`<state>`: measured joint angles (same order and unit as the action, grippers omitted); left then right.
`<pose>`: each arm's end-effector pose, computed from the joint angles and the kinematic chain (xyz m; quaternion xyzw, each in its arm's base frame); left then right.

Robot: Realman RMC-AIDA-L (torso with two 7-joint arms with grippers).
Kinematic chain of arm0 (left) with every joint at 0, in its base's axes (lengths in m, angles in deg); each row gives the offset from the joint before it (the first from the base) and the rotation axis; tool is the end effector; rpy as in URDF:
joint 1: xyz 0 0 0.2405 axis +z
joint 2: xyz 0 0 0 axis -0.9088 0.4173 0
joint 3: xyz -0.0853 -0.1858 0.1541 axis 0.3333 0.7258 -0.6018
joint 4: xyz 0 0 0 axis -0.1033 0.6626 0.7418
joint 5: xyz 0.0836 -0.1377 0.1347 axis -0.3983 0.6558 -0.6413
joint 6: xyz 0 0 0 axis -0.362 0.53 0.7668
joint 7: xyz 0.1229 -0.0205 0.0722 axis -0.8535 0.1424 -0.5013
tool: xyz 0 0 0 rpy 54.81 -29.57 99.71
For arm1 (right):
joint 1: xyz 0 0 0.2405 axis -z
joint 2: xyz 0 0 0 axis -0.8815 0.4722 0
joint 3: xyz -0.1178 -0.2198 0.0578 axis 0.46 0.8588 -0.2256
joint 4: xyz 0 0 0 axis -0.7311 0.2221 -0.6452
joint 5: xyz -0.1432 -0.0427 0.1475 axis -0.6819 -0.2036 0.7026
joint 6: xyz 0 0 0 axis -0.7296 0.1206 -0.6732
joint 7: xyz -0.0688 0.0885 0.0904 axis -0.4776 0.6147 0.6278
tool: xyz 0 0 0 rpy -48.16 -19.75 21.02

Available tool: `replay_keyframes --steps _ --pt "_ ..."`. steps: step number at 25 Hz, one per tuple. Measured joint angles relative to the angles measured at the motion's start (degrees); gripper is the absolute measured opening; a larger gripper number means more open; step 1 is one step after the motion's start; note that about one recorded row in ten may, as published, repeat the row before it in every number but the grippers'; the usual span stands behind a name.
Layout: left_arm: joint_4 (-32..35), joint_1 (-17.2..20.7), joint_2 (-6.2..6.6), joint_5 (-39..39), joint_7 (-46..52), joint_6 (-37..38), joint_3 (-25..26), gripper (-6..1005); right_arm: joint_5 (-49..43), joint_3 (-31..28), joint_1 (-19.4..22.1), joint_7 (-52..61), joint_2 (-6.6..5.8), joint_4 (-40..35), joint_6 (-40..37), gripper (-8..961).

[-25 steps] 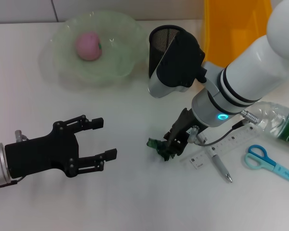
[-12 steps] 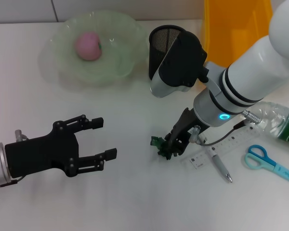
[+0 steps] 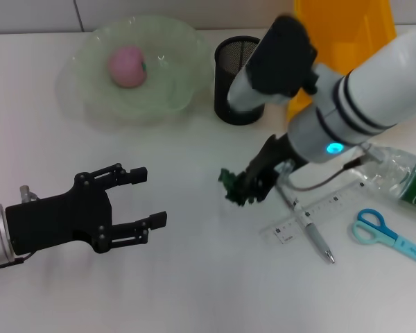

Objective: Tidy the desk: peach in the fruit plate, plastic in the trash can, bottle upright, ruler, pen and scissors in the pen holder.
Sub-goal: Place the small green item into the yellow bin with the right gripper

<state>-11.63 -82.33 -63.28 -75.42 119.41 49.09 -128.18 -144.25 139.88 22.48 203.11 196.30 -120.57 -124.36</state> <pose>-0.2972 0.2613 -0.0177 -0.9397 -0.1277 -0.2829 0.1436 0.1298 0.3466 -0.0782 -0.9598 0.2112 -0.1413 0.1194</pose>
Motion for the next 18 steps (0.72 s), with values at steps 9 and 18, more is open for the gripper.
replay_keyframes --steps 9,18 --pt "0.0 -0.1 0.00 0.0 0.0 0.0 0.2 814 -4.3 -24.0 3.0 -2.3 -0.06 -14.5 -3.6 87" --pt "-0.2 -0.3 -0.36 0.0 0.0 0.1 0.2 815 -8.7 -36.0 3.2 -7.6 -0.25 -9.4 6.3 79"
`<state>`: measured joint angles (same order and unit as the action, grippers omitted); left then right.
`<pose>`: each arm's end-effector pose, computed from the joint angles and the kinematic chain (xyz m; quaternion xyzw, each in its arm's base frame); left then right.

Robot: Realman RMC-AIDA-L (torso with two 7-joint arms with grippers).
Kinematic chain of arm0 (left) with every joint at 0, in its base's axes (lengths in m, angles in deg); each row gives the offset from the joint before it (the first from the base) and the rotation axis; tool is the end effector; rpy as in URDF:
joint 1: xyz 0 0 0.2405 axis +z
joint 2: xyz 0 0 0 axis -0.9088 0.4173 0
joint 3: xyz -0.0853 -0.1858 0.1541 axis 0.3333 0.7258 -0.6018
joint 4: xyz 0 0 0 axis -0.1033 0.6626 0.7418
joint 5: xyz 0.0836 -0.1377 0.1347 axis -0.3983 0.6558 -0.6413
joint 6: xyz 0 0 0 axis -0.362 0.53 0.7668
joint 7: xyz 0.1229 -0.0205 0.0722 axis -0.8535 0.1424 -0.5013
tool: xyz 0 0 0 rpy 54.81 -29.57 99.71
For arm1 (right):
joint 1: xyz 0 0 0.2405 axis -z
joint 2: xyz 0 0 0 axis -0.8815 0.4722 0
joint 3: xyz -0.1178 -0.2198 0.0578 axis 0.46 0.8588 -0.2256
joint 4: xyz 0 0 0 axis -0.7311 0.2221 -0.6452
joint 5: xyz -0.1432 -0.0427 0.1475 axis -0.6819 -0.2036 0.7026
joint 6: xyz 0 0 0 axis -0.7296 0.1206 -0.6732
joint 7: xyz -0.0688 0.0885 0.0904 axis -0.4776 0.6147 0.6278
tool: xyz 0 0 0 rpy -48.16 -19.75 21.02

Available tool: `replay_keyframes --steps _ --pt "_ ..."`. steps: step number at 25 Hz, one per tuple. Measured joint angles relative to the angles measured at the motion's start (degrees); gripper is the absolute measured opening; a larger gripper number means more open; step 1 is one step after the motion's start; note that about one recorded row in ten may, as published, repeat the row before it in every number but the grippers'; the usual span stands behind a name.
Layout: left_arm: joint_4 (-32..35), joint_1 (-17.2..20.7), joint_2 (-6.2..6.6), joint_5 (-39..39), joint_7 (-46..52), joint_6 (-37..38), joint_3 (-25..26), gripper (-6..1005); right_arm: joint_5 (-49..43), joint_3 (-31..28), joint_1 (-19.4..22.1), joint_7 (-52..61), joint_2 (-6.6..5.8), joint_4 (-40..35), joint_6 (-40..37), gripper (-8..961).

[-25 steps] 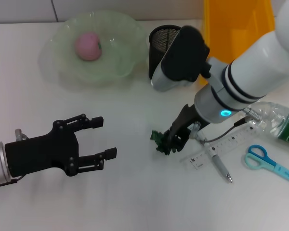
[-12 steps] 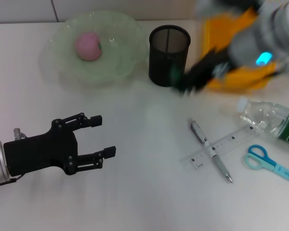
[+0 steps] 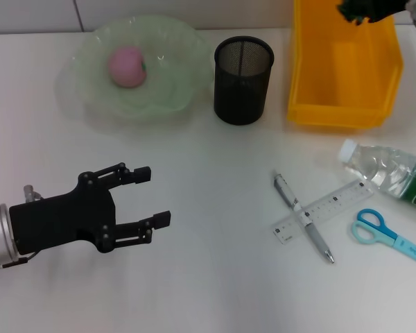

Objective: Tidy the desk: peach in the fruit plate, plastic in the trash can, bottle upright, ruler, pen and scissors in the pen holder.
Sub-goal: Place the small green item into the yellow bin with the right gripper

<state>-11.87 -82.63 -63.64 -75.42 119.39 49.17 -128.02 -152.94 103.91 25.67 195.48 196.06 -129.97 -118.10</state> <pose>-0.2947 0.2619 -0.0201 -0.9387 -0.1278 -0.2872 0.1418 0.1622 0.4252 0.0817 -0.8774 0.2821 0.0169 0.3876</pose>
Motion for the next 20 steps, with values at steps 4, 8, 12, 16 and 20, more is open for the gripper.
replay_keyframes --steps 4,8,12,16,20 --pt "0.1 -0.1 -0.10 0.0 0.0 0.1 0.0 815 -2.4 -0.1 0.0 0.0 0.00 6.3 7.5 96" --pt "0.4 -0.1 -0.18 0.0 0.0 0.2 0.0 815 -2.7 -0.3 -0.8 0.1 0.00 10.7 10.4 132" --pt "0.4 -0.2 -0.18 0.0 0.0 0.3 0.0 815 -2.8 -0.1 -1.5 0.1 -0.01 12.0 10.3 169" --pt "0.4 -0.3 -0.17 0.0 0.0 0.3 0.0 814 -2.8 0.0 -1.7 0.3 -0.01 12.0 9.8 205" --pt "0.4 -0.4 -0.16 0.0 0.0 0.2 0.0 814 -2.8 -0.1 -2.3 0.3 -0.05 11.6 8.5 273"
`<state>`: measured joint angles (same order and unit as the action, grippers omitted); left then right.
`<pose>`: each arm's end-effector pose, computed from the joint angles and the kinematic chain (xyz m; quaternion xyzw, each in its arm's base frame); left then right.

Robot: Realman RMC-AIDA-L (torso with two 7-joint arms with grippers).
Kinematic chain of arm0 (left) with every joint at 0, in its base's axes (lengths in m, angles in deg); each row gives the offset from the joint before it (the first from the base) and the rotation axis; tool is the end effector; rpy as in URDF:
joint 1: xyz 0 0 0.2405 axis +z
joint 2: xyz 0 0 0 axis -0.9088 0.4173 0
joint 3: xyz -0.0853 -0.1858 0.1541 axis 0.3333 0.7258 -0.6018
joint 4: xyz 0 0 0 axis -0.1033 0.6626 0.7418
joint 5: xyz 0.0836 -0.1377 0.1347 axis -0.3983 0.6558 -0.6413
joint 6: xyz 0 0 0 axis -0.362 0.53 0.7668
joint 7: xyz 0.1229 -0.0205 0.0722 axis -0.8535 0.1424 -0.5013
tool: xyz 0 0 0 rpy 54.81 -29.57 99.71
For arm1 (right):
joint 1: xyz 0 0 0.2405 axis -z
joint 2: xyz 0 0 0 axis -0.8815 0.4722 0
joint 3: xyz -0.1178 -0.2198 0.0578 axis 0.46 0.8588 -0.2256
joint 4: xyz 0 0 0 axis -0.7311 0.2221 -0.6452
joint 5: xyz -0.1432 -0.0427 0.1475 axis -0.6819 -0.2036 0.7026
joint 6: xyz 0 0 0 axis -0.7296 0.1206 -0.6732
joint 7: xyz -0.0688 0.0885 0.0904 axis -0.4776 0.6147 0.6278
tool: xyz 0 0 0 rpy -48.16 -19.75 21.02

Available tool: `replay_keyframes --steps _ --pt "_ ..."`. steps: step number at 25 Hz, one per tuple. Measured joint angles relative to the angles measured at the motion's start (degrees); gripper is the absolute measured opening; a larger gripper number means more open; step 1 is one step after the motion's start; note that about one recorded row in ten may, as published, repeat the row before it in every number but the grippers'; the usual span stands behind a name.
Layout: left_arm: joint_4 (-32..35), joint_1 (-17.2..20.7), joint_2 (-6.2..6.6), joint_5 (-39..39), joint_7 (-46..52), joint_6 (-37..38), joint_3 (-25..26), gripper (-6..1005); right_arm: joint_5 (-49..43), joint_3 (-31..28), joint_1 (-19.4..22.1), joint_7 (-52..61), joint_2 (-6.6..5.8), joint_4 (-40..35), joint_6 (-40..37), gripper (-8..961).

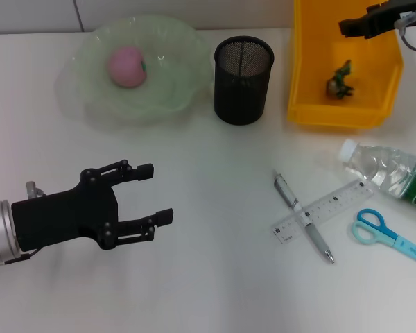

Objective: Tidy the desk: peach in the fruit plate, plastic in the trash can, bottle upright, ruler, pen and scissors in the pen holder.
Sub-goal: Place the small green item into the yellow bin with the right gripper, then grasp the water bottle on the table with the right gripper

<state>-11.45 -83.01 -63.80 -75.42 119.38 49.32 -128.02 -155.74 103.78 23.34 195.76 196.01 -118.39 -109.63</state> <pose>-0.2913 0.2644 -0.0201 -0.9392 -0.1211 -0.2890 0.1405 0.1905 0.4429 0.0605 -0.8610 0.3145 -0.0008 0.3997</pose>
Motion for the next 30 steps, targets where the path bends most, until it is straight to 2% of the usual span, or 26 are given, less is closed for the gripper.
replay_keyframes --steps 4,6,7,12,16,18,25,30 --pt "0.0 0.0 -0.03 0.0 -0.1 -0.1 0.0 814 0.1 -0.3 0.4 0.9 0.01 -4.2 -2.9 438" --pt "0.0 0.0 -0.07 0.0 -0.1 -0.1 0.0 815 0.2 -0.3 1.1 2.1 0.02 -8.1 -6.8 587" --pt "0.0 0.0 -0.08 0.0 -0.1 -0.1 0.0 815 0.2 -0.4 1.5 2.8 -0.05 -11.0 -10.1 661" --pt "0.0 0.0 -0.10 0.1 0.0 0.1 0.0 815 -0.2 -4.1 2.1 0.9 -0.65 -22.8 -32.6 802" --pt "0.0 0.0 -0.16 0.1 0.0 0.2 0.1 815 -2.6 -6.4 2.0 -4.9 -0.88 -26.9 -46.4 802" --pt "0.0 0.0 -0.16 0.1 0.0 0.2 0.1 815 -5.3 -6.5 2.4 -7.9 -0.85 -27.9 -49.7 802" --pt "-0.4 -0.5 -0.14 0.0 0.1 -0.2 0.1 814 -10.1 -6.1 6.2 -19.0 0.08 -28.6 -53.4 802" --pt "-0.4 -0.4 -0.18 0.1 0.2 -0.3 0.1 814 -12.1 -6.0 8.8 -22.5 0.44 -28.2 -51.3 803"
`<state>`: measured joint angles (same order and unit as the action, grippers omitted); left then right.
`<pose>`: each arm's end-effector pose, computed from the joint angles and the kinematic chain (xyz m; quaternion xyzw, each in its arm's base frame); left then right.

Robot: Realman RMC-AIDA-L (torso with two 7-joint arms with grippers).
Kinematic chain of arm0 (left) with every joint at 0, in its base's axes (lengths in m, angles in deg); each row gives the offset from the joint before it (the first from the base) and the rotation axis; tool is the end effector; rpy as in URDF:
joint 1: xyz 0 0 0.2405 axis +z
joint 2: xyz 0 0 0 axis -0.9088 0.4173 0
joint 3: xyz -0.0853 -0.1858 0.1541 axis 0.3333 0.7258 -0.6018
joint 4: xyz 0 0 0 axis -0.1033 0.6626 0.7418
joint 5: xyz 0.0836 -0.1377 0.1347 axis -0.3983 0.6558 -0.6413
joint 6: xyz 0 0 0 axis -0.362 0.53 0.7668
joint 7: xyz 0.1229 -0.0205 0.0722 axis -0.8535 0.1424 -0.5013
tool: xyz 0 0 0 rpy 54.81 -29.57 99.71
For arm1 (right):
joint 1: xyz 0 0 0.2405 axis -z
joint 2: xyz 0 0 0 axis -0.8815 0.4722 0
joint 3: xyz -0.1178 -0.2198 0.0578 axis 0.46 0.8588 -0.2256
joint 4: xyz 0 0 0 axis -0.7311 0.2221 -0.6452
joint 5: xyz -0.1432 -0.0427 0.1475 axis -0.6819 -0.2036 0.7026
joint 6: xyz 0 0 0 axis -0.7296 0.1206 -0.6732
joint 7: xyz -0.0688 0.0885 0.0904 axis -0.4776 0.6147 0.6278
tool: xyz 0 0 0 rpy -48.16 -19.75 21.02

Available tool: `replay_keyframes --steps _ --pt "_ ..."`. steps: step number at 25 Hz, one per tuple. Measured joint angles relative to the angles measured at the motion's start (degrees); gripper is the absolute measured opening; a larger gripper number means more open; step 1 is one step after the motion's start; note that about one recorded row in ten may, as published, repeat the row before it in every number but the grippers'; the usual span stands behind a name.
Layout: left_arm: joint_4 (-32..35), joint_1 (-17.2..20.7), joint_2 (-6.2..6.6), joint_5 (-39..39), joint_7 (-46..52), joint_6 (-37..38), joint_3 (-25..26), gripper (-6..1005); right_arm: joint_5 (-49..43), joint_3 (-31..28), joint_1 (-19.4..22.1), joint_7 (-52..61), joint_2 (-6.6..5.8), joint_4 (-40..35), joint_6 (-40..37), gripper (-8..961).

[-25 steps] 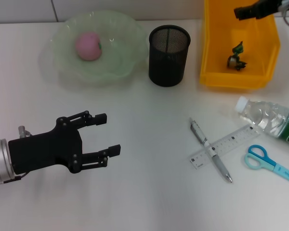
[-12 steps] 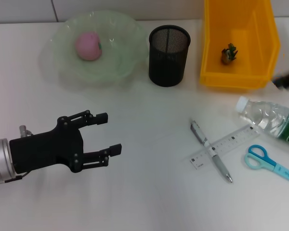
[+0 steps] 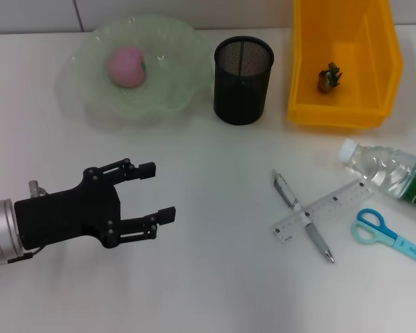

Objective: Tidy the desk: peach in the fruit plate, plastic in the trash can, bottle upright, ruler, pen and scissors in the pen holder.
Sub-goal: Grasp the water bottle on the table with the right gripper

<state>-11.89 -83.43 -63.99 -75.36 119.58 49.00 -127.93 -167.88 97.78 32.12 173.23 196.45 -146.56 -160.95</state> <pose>-0.2898 0.2660 -0.0221 -0.9383 -0.1243 -0.2907 0.1401 0.2184 0.3170 0.1144 -0.9161 0.2310 -0.2519 0.2097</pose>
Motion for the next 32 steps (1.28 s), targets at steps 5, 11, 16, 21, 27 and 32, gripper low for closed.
replay_keyframes --steps 5,11,16,21,27,32 --pt "0.0 0.0 0.00 -0.1 0.0 0.0 0.0 814 -0.2 0.0 1.0 -1.3 0.07 3.8 3.8 803" --pt "0.0 0.0 0.16 -0.1 0.0 0.0 0.0 814 -0.3 1.3 1.3 -1.3 0.03 8.1 8.7 803" --pt "0.0 0.0 0.27 0.0 0.0 0.0 0.0 814 -0.3 3.8 1.4 -0.7 0.02 10.3 10.7 803" --pt "0.1 -0.1 0.27 0.1 0.0 0.0 0.0 815 -0.1 4.8 1.0 0.3 -0.03 13.2 12.1 803" --pt "0.1 -0.1 0.27 0.1 0.0 0.0 0.0 815 -0.1 5.1 0.9 1.2 -0.11 16.0 15.4 804" --pt "0.2 -0.1 0.27 0.1 0.0 0.0 0.0 815 -0.2 7.2 1.0 2.2 -0.10 19.0 18.4 804"
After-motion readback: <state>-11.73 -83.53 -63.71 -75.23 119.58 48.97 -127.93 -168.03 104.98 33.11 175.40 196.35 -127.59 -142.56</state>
